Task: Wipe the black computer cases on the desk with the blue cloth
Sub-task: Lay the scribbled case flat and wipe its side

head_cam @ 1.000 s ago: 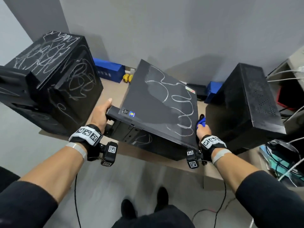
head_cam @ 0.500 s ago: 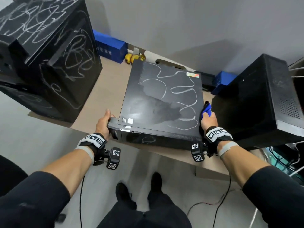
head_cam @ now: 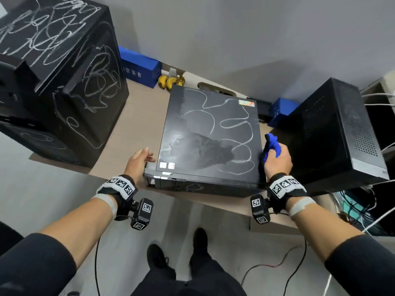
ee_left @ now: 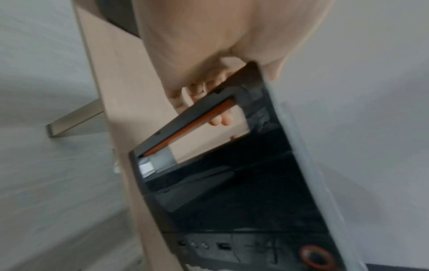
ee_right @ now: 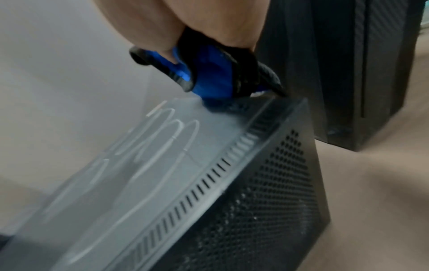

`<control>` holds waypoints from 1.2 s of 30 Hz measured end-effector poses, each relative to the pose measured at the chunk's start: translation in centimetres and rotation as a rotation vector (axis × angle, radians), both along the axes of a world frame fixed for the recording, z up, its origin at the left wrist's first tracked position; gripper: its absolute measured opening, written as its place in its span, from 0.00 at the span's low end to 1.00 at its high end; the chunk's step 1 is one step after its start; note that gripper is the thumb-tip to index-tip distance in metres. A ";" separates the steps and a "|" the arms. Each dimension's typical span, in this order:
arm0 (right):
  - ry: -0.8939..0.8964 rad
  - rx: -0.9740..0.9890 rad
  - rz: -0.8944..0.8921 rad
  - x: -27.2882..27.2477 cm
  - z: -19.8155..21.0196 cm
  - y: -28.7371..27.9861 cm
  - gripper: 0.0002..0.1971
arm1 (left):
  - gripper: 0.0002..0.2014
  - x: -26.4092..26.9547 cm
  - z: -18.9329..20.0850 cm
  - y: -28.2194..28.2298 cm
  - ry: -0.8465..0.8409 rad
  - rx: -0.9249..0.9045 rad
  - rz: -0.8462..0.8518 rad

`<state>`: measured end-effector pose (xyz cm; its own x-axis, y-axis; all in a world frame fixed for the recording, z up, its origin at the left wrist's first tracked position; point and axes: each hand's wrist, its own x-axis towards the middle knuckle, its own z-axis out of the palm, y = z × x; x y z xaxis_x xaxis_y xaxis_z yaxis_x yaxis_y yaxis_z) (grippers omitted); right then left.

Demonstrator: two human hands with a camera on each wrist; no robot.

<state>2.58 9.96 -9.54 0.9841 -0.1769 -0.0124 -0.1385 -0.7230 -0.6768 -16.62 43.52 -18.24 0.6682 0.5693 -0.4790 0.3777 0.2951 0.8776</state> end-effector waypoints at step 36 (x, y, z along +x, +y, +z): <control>0.207 -0.693 0.613 -2.6 -4.5 -1.1 0.31 | 0.44 8.9 4.5 -4.9 0.442 0.320 -0.240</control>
<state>-0.05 8.89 -14.08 0.8980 0.3365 -0.2833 0.3294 -0.9413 -0.0739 -7.76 38.66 -13.74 0.5728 0.5889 -0.5702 0.7506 -0.0971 0.6536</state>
